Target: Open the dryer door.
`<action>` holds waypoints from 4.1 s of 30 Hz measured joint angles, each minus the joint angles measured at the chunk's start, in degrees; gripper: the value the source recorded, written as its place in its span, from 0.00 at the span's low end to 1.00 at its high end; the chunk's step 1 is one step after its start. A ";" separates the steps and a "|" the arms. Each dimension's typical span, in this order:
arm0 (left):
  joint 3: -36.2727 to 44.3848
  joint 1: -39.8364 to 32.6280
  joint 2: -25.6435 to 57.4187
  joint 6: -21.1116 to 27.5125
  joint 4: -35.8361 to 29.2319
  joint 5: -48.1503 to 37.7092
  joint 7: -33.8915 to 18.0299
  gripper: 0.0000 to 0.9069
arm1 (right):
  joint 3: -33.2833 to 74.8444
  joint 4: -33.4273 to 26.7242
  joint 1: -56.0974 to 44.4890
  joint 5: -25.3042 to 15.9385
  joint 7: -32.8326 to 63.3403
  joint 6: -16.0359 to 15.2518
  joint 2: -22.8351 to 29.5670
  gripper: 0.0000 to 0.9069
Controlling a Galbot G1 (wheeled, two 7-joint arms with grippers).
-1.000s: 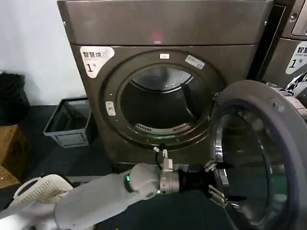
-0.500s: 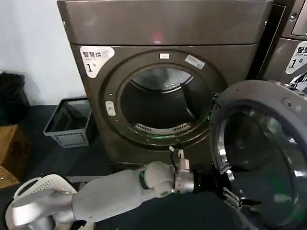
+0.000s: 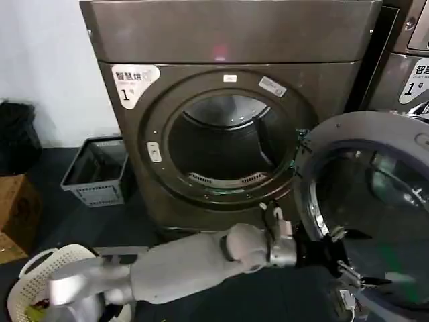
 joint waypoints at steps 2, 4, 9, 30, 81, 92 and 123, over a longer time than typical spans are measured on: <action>0.00 -0.26 -1.20 -0.08 0.99 0.04 -0.12 1.00 | 0.06 0.02 -0.02 0.02 -0.07 0.00 -0.02 1.00; 0.00 -0.28 -2.25 -0.29 1.88 0.40 -0.18 1.00 | 0.11 0.06 -0.03 0.05 -0.11 0.00 -0.06 1.00; -0.27 -0.43 -4.55 -1.18 4.24 1.50 -0.74 1.00 | 0.11 0.14 -0.03 0.07 -0.21 0.00 -0.07 1.00; -1.48 -0.74 -8.48 -2.74 9.96 2.86 -2.22 1.00 | 0.31 0.30 -0.08 0.12 -0.60 0.07 -0.07 1.00; -3.75 0.93 0.08 -14.68 3.96 2.71 -3.29 1.00 | -1.22 -0.73 1.70 -0.26 -1.62 0.01 -2.51 1.00; -4.27 1.54 8.41 -12.82 -3.30 0.05 -6.23 1.00 | -2.15 -0.05 2.38 -0.28 -1.84 -0.07 -2.37 1.00; -0.65 -0.69 44.75 -9.64 -22.73 5.54 -6.92 1.00 | 0.89 1.15 3.26 -2.43 -2.20 0.19 -2.86 1.00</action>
